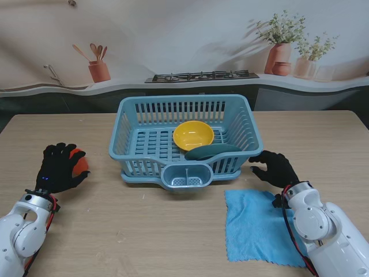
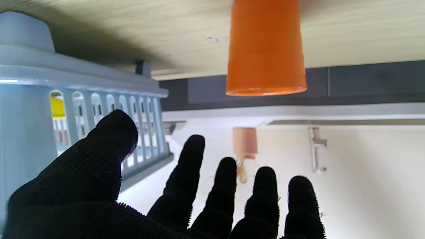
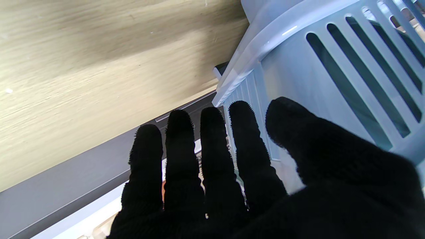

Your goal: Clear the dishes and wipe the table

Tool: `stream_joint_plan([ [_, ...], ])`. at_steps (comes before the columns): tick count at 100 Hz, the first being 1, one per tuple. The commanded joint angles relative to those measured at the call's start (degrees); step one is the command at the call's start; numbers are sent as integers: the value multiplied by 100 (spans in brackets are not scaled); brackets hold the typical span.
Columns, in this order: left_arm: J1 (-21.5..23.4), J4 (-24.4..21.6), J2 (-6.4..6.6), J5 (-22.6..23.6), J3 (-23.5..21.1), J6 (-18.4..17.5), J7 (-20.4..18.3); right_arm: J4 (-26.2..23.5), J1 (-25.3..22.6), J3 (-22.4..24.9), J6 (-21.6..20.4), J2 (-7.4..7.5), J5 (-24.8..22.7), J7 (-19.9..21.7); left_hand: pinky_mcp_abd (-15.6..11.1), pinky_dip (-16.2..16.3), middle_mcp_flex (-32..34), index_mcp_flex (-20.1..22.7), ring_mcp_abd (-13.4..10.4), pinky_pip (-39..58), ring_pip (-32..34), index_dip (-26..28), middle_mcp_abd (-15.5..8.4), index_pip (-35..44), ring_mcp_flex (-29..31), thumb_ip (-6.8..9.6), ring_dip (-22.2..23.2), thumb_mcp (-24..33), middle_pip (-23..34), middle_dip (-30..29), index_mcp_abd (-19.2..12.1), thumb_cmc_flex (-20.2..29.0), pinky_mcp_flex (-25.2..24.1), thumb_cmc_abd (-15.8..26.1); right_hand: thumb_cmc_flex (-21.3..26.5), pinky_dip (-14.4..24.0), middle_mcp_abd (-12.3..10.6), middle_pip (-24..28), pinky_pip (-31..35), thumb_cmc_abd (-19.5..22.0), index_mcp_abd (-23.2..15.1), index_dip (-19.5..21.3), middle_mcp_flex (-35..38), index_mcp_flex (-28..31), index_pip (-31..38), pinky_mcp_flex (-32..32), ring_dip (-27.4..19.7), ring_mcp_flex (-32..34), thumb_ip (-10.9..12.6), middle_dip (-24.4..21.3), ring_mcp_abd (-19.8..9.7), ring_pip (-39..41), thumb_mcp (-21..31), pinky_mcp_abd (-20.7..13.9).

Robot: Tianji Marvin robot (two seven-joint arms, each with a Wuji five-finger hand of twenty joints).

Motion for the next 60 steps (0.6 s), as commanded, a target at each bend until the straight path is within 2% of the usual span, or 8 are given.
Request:
stream_joint_plan([
  [1,-16,65,31,-3,20,56,-39,-32,-23,-23,19,4,-26,92,-119,165,-179,-21,-64,-223,-69,10,-180,-107,-147,3,75,30,-39,-117,32,-125,-100,-69,-193,103,-91,-41,-68,-36,-78,36,-113,42,-16,-78,-61,-159,216,-27,-151,-76,0,-142],
  [28,-72,256,38,-5,100,158,67,-44,-24,-67,61,10,-21,130,-140,297,-214,-57,-83,-325,-115,-43,-208,-165,-160,-9,102,39,-32,-117,61,-158,-99,-107,-194,103,-92,-40,-66,-40,-79,36,-112,43,-13,-78,-61,-155,216,-27,-161,-75,3,-144],
  [60,-34,341,37,49,58,172,320,-77,-41,-90,100,12,-14,156,-173,423,-279,-313,-130,-409,-159,-95,-246,-217,-195,-19,122,26,-34,-121,119,-182,-95,-111,-199,100,-86,-38,-68,-38,-80,34,-112,45,-12,-81,-61,-154,214,-27,-161,-73,2,-144],
])
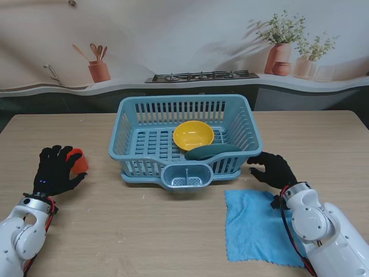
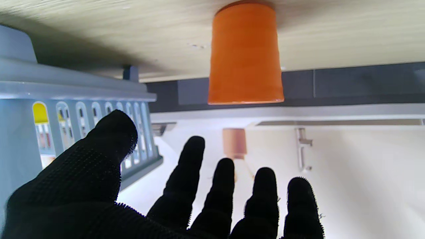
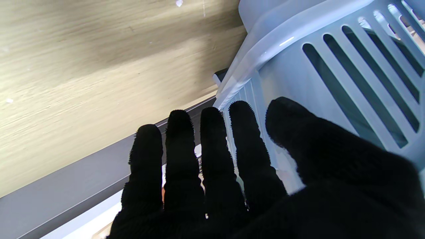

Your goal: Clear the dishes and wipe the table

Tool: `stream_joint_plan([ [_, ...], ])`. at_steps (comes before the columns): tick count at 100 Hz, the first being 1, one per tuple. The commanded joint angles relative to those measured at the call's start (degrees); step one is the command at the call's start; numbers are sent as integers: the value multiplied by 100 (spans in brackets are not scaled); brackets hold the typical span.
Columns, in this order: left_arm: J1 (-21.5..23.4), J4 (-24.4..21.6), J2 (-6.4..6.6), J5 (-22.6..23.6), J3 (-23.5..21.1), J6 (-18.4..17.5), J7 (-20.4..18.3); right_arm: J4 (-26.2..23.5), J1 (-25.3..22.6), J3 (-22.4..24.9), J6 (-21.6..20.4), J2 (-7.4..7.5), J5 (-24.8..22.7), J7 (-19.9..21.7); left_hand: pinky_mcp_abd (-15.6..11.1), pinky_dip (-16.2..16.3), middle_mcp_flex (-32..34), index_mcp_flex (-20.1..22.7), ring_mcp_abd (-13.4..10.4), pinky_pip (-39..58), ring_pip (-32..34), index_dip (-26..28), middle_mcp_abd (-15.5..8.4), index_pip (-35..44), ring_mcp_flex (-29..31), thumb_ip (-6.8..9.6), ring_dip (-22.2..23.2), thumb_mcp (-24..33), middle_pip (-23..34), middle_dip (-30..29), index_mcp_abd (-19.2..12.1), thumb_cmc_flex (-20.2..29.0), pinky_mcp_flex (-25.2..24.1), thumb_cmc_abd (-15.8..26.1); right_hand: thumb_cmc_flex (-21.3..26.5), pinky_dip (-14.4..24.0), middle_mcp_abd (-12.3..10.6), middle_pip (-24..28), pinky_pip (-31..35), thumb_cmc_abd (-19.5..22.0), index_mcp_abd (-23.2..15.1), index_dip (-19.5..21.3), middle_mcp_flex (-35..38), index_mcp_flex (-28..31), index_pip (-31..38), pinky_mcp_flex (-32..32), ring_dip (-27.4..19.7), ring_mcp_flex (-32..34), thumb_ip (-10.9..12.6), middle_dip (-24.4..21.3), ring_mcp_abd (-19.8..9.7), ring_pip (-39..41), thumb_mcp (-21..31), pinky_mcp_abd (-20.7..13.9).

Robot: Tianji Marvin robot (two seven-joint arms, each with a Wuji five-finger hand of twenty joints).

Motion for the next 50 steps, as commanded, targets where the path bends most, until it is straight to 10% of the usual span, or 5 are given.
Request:
stream_joint_plan([
  [1,33,-6,13,18,-23,43,-65,-42,-34,-19,3,2,-14,86,-121,161,-210,-306,-126,-207,-85,-51,-119,-90,-189,-19,52,27,-27,-122,115,-176,-84,-113,-198,99,-87,-37,-67,-37,-75,33,-109,39,-14,-79,-61,-154,215,-26,-160,-73,3,-141],
  [50,-66,278,20,6,123,284,64,-76,-54,-52,73,0,1,101,-281,300,-202,-374,-226,-500,-343,-126,-159,-131,-224,-29,13,94,-255,-249,145,-191,-83,-157,-198,100,-89,-37,-63,-41,-69,33,-111,41,-10,-76,-60,-151,214,-26,-151,-70,3,-148],
])
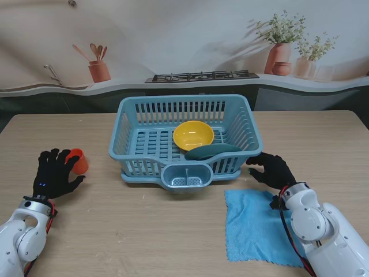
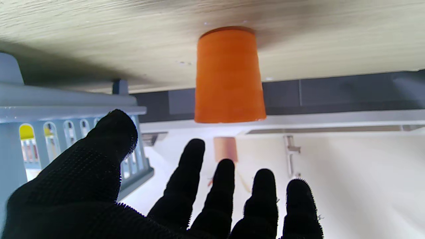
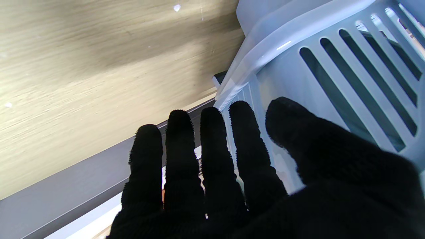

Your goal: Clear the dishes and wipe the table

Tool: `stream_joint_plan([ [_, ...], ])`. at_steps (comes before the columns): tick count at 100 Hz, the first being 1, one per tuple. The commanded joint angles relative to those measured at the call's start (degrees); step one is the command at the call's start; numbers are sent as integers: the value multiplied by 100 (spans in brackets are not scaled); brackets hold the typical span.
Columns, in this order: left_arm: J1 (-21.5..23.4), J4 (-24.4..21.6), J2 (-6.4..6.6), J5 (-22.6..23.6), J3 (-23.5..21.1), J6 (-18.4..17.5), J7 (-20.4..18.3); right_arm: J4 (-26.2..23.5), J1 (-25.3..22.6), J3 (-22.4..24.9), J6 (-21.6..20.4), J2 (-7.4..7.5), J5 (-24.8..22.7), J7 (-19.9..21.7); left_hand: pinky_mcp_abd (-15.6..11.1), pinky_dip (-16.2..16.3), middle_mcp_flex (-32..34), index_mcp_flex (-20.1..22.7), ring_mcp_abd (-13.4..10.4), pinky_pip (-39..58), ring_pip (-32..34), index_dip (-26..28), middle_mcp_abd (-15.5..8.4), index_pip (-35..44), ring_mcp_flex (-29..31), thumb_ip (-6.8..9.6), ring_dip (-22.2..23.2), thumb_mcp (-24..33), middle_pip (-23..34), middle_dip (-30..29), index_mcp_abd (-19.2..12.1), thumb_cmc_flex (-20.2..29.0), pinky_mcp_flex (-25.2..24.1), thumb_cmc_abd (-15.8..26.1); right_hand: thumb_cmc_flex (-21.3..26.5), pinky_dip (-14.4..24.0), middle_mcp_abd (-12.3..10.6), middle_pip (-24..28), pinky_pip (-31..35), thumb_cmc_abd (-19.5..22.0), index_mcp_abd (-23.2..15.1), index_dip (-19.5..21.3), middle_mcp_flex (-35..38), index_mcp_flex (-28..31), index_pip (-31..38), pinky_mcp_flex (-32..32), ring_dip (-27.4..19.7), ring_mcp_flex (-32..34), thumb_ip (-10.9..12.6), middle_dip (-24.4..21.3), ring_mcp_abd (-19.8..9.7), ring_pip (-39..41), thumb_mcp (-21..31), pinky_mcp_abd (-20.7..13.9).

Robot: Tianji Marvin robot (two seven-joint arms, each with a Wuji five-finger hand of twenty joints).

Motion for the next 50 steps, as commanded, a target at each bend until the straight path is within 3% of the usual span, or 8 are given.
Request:
stream_joint_plan([
  [1,-34,60,9,-36,22,30,2,-43,-42,-17,15,-1,-7,80,-168,165,-202,-233,-145,-220,-122,-48,-155,-61,-223,-29,14,97,-103,-163,118,-187,-82,-139,-196,100,-89,-36,-64,-41,-64,33,-110,44,-9,-79,-61,-152,214,-26,-150,-70,4,-149],
  [40,-178,289,2,-100,154,86,189,-54,-43,-32,31,-1,-1,87,-132,380,-205,-226,-39,138,215,45,-80,148,-161,20,234,148,174,-16,163,112,26,-76,-197,100,-85,-37,-60,-35,-73,32,-112,43,-7,-80,-60,-152,215,-27,-157,-69,5,-149],
  [50,-198,339,13,-63,167,35,301,-51,-42,-36,34,-2,-1,83,-103,291,-211,-207,-3,402,392,88,-73,236,-151,30,245,189,313,56,153,177,62,-69,-199,99,-90,-34,-61,-40,-74,33,-114,41,-4,-82,-60,-154,215,-26,-159,-68,7,-148],
])
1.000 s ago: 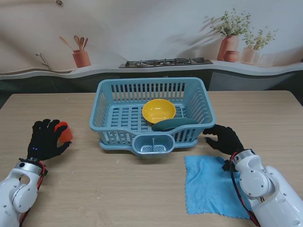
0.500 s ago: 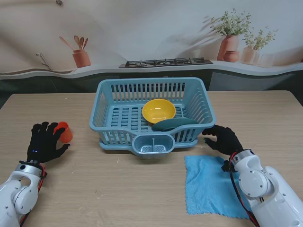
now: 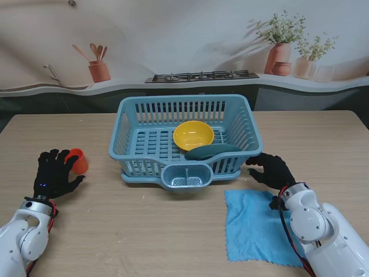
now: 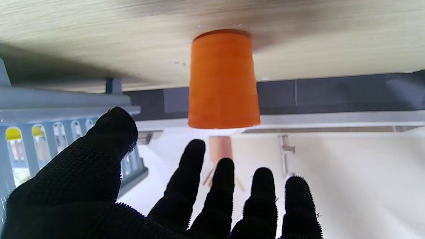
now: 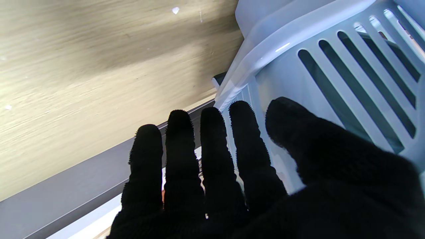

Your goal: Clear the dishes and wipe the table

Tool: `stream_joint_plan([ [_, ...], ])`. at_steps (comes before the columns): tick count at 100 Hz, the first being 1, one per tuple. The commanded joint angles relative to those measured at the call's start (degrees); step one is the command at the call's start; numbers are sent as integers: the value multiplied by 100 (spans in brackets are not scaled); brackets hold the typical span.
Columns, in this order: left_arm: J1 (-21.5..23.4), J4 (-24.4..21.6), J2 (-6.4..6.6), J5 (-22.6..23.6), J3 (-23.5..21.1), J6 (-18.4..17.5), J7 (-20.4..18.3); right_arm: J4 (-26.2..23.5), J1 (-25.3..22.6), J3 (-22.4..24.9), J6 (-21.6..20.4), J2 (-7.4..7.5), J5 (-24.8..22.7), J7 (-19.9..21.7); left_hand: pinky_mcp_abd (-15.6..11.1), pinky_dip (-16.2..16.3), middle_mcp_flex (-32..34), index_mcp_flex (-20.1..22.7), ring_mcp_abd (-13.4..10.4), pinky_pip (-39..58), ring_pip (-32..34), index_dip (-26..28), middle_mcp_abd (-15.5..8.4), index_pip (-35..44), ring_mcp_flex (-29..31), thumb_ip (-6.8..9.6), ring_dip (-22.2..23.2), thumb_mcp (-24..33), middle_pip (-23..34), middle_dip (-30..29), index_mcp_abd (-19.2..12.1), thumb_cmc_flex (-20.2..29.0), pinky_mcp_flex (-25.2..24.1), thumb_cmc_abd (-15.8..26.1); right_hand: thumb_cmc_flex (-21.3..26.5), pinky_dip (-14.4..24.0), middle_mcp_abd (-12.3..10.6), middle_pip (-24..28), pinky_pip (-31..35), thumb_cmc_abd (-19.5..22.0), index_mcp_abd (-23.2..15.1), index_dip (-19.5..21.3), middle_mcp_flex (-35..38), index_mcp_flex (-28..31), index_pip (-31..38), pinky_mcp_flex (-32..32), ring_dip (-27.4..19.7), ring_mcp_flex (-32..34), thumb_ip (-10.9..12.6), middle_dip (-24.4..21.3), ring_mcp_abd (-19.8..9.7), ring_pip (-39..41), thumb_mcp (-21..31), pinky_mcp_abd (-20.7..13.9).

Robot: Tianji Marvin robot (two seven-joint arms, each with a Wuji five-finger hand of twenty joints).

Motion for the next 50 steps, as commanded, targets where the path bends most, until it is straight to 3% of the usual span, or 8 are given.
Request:
stream_joint_plan([
  [1,-26,20,15,28,6,-40,18,-32,-33,-15,1,-2,-5,77,-59,76,-211,-114,46,185,103,68,-78,99,-90,31,95,192,116,112,101,134,4,45,-200,98,-86,-35,-61,-40,-68,33,-114,43,-3,-82,-60,-151,215,-26,-154,-67,7,-148],
  [50,-277,286,38,8,178,106,-16,-52,-50,-32,35,-2,9,90,-81,-279,-222,-124,125,553,333,103,-39,163,-84,58,34,212,169,140,137,350,40,125,-196,97,-88,-33,-61,-40,-63,30,-109,45,-4,-83,-61,-153,214,-27,-159,-67,7,-144],
])
